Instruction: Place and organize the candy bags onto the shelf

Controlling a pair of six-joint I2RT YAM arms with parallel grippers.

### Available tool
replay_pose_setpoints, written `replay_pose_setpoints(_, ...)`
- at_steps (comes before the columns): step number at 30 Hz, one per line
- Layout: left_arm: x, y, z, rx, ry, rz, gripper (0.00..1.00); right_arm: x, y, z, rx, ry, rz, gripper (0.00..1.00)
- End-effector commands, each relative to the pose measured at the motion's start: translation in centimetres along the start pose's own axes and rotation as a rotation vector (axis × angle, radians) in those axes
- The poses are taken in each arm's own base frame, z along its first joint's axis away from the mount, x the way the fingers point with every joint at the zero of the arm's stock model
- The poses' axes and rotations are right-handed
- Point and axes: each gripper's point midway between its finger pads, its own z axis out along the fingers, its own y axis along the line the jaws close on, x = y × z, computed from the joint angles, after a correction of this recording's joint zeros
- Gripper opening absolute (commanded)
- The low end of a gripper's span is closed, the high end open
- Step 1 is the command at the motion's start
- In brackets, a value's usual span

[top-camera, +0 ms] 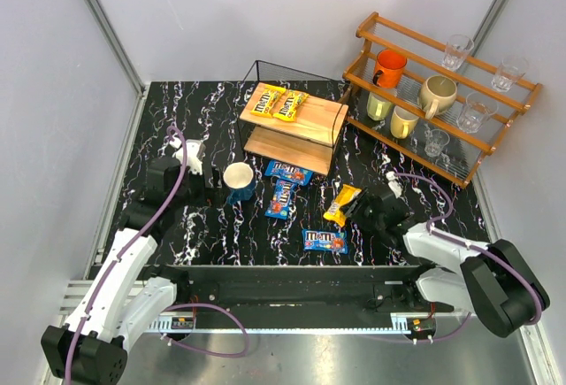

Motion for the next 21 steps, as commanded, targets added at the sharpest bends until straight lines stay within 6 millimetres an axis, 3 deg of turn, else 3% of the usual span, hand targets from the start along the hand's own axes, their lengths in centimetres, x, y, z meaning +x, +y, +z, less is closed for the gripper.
replay_pose_setpoints(1,-1.8,-0.4,-0.5,0.003,-0.049,0.015,0.99,0.2,-0.4,0.0,-0.004,0.002,0.029,0.42)
replay_pose_setpoints(17,-1.9,-0.4,-0.5,0.001,-0.052,0.018,0.99,-1.1,-0.1,-1.4,-0.011,-0.054,-0.033,0.0)
replay_pose_setpoints(21,-1.8,-0.4,-0.5,0.002,-0.05,0.018,0.99,-2.3,0.8,-2.2,-0.02,-0.086,-0.066,0.0)
